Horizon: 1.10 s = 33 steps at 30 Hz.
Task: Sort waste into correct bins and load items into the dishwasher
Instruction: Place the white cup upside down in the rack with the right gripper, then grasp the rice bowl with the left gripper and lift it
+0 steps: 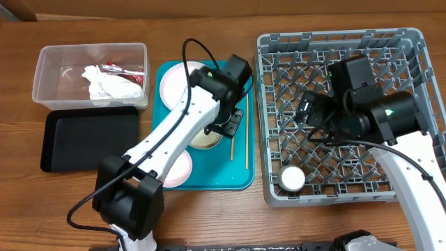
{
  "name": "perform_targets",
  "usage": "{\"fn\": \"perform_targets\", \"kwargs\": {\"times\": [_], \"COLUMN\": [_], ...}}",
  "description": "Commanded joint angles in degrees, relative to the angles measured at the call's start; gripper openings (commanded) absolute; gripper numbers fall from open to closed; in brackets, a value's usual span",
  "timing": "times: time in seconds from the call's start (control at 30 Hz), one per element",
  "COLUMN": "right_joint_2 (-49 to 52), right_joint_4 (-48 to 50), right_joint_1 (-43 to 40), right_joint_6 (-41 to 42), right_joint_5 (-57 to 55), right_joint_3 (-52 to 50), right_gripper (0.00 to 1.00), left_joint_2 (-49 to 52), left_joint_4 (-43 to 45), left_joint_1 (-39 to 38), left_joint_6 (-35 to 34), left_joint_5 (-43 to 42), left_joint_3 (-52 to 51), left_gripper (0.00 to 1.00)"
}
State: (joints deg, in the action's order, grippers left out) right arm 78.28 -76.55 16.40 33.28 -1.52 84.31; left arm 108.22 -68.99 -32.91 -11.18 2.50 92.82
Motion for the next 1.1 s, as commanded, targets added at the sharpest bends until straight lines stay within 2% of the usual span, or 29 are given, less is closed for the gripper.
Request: {"fn": "perform_targets", "kwargs": {"times": [0.0, 0.17, 0.23, 0.3, 0.43, 0.5, 0.53, 0.63, 0.67, 0.87, 1.07], "right_joint_2": [-0.5, -0.5, -0.5, -0.5, -0.5, -0.5, -0.5, -0.5, -0.5, -0.5, -0.5], "right_joint_4": [0.3, 0.6, 0.6, 0.9, 1.3, 1.3, 1.2, 1.2, 1.3, 1.6, 1.6], "right_joint_1": [-0.4, -0.4, -0.4, -0.4, -0.4, -0.4, -0.4, -0.4, -0.4, -0.4, -0.4], "right_joint_6": [-0.8, -0.8, -0.8, -0.8, -0.7, -0.7, -0.7, -0.7, -0.7, -0.7, -0.5], "right_joint_5": [-0.4, -0.4, -0.4, -0.4, -0.4, -0.4, -0.4, -0.4, -0.4, -0.3, -0.4], "right_joint_3": [1.0, 1.0, 1.0, 1.0, 1.0, 1.0, 1.0, 1.0, 1.0, 1.0, 1.0], "right_gripper": [1.00, 1.00, 1.00, 1.00, 1.00, 1.00, 1.00, 1.00, 1.00, 1.00, 1.00], "left_joint_2": [0.1, 0.1, 0.2, 0.2, 0.2, 0.2, 0.2, 0.2, 0.1, 0.1, 0.1], "left_joint_4": [6.1, 14.1, 15.6, 16.9, 18.8, 20.5, 21.1, 21.0, 20.8, 11.3, -5.3], "left_joint_1": [-0.8, -0.9, -0.9, -0.9, -0.9, -0.9, -0.9, -0.9, -0.9, -0.9, -0.3], "left_joint_6": [-4.1, -0.2, 3.9, 7.7, 9.8, 11.5, 11.5, 11.4, 11.1, 8.5, 4.2], "left_joint_5": [5.0, 2.2, 2.1, 1.9, 1.5, 0.6, 0.6, 0.7, 0.7, 0.6, 0.6], "left_joint_3": [-7.3, -14.3, -15.6, -16.3, -18.0, -19.6, -20.3, -20.3, -20.1, -10.9, 6.9], "left_gripper": [0.52, 0.49, 0.42, 0.40, 0.32, 0.32, 0.29, 0.06, 0.04, 0.04, 0.04]}}
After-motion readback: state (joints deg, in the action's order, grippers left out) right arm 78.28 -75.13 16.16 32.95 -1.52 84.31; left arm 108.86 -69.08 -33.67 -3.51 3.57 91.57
